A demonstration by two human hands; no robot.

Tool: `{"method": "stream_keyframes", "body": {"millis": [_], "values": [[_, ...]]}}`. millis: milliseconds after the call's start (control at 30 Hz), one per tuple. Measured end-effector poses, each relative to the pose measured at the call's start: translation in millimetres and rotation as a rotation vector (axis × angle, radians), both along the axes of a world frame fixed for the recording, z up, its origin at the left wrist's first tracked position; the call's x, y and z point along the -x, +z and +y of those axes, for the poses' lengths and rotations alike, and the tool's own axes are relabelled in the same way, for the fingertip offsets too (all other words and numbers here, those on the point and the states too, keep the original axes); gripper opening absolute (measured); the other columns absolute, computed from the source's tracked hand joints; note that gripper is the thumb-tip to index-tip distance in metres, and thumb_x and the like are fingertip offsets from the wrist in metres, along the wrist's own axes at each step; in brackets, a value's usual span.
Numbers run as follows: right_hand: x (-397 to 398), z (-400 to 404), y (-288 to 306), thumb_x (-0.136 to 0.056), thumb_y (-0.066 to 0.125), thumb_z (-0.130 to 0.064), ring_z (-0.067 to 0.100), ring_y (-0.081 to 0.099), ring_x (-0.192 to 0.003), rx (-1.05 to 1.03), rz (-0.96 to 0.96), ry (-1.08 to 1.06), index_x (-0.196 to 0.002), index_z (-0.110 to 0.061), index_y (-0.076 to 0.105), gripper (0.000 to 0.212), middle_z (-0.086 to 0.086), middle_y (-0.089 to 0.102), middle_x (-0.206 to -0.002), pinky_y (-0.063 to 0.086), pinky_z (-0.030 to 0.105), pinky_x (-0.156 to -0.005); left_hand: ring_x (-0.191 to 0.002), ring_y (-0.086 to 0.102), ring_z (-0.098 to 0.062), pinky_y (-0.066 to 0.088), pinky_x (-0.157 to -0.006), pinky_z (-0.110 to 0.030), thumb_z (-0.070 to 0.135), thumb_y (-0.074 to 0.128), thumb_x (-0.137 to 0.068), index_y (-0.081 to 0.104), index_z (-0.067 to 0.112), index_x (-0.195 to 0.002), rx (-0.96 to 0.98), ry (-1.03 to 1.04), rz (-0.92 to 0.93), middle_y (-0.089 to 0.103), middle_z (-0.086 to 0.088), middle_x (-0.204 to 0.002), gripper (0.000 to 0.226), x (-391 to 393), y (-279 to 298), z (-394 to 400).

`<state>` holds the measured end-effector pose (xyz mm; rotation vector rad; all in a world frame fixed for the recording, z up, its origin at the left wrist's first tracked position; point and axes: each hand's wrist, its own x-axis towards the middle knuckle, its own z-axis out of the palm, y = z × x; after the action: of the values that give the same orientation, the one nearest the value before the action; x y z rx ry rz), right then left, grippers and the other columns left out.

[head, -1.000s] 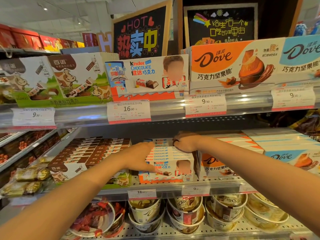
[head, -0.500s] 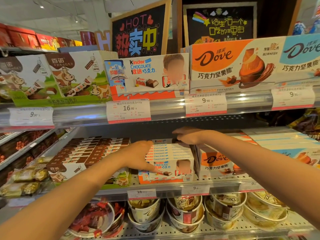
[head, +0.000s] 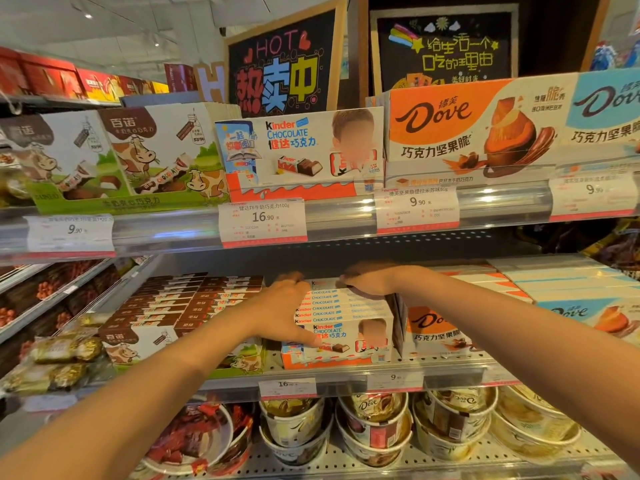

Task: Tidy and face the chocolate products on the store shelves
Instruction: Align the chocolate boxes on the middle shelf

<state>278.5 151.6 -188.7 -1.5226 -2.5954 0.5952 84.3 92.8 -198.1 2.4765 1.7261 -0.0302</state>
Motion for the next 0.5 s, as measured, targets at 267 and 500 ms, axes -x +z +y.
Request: {"method": "stream_keyframes", "body": {"millis": [267,500], "values": [[-12.3,-3.1,13.4,-0.072,0.077,-0.038,0.016,0.043,-0.127,0.292,-0.186,0.253,-0.136,-0.025,0.034,0.079,-0.007,0.048,-0.136,0.037,0.034,-0.106,-0.138,0.028,-0.021,0.032,-0.110,-0.034,0.051,0.075,-0.068,0.003,0.016,-0.149,0.046,-0.003,0.044,0.020,-0.003,-0.155,0.114,-0.3,2.5,-1.4],[-33.9,-8.5,-5.9,-0.064,0.083,-0.032,0.011,0.049,-0.117,0.071,-0.065,0.218,-0.135,-0.026,0.033,0.087,-0.010,0.052,-0.130,0.043,0.028,-0.094,-0.142,0.019,-0.021,0.019,-0.115,-0.034,0.043,0.076,-0.072,0.009,0.014,-0.149,0.069,-0.050,0.047,0.015,-0.003,-0.157,0.106,-1.8,6.8,3.5]]}}
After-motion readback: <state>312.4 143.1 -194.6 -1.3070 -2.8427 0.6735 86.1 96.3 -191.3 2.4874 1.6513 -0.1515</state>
